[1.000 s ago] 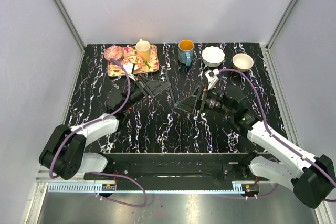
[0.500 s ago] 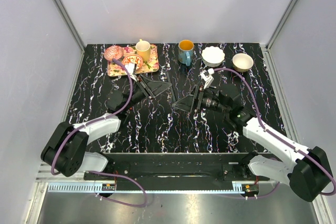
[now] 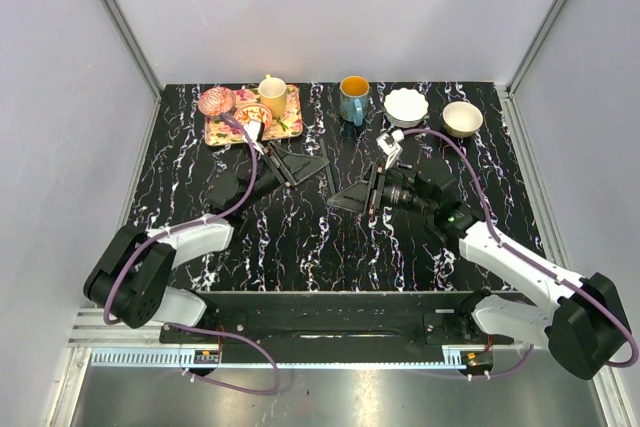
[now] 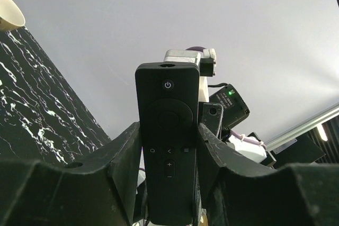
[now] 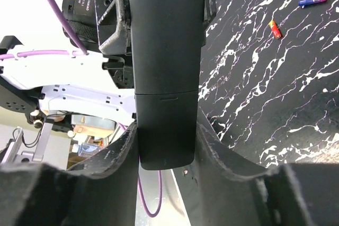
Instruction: Load the batteries into the remote control
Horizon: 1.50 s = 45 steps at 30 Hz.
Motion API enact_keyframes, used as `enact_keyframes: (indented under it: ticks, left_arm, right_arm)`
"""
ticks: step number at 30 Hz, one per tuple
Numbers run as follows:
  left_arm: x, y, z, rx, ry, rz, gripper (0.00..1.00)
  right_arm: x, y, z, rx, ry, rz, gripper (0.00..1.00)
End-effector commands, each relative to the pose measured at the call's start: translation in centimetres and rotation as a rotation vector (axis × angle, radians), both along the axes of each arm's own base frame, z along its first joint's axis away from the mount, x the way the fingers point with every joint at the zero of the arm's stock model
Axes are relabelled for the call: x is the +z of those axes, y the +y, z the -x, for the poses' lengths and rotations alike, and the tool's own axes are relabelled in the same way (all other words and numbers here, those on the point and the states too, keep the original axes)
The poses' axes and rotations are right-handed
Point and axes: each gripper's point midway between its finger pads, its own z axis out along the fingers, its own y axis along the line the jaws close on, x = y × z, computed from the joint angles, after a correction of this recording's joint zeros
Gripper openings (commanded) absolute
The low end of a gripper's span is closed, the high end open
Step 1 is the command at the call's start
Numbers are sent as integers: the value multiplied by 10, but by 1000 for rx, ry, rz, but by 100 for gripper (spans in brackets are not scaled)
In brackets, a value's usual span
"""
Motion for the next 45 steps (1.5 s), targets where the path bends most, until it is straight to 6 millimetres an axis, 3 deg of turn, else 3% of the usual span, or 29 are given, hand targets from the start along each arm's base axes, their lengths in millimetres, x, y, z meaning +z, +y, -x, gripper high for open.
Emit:
enact_keyframes:
  ticks: [1, 2, 3, 4, 5, 8, 9, 10, 11, 12, 14, 16, 17, 18, 19, 20, 22, 26, 32, 37, 45]
  left_arm:
    - [32, 4, 15, -27, -133, 94, 0]
    - [31, 4, 14, -29, -130, 93, 2]
    - [29, 3, 13, -33, -123, 88, 12]
    - [30, 1, 15, -44, -129, 84, 33]
    - [28, 0, 14, -48, -125, 76, 46]
    - [23, -2, 11, -49, -118, 31, 70]
    - [23, -1, 11, -35, -138, 14, 75]
    - [21, 0, 8, -19, -136, -3, 96]
    - [10, -1, 3, -5, -92, -46, 99]
    - [11, 1, 3, 19, -119, -73, 99]
    - [-3, 2, -3, 48, -69, -140, 99]
    - [-5, 5, -10, 103, -66, -194, 99]
    - [-26, 5, -15, 110, 19, -271, 99]
    - [-33, 6, -17, 128, 13, -334, 99]
    - [-26, 4, -23, 163, 18, -370, 99]
    - [-45, 5, -22, 166, 85, -457, 99]
    - [-35, 6, -25, 242, 58, -509, 99]
    - [-41, 8, -25, 296, 114, -553, 99]
    - [-56, -19, -23, 293, 142, -586, 99]
    - [-43, -47, -23, 257, 120, -572, 99]
    - [-23, -64, -29, 253, 81, -526, 96]
  right_arm:
    - [18, 1, 8, 53, -58, -49, 36]
    - [18, 1, 9, 56, -64, -48, 33]
    - [19, 0, 11, 60, -63, -42, 28]
    - [21, -1, 12, 63, -68, -38, 12]
    - [20, -2, 11, 58, -86, -21, 1]
    - [19, -10, 8, 22, -125, 65, 0]
    - [10, -16, 11, 13, -97, 121, 0]
    - [13, -20, 5, -28, -111, 156, 0]
    - [9, -25, 2, -42, -144, 207, 0]
    - [-2, -32, 4, -52, -112, 269, 0]
    - [-4, -42, -5, -111, -147, 342, 0]
    - [-14, -54, -11, -167, -129, 420, 0]
    - [-17, -58, -13, -179, -140, 451, 0]
    - [-23, -63, -13, -190, -127, 485, 0]
    - [-23, -68, -20, -231, -132, 514, 0]
    - [-26, -70, -21, -237, -143, 542, 0]
    - [-31, -79, -26, -279, -141, 601, 0]
    - [-32, -87, -32, -333, -156, 654, 0]
    - [-31, -87, -35, -370, -169, 706, 0]
    - [-30, -81, -32, -361, -171, 704, 0]
    - [-30, -77, -31, -354, -170, 704, 0]
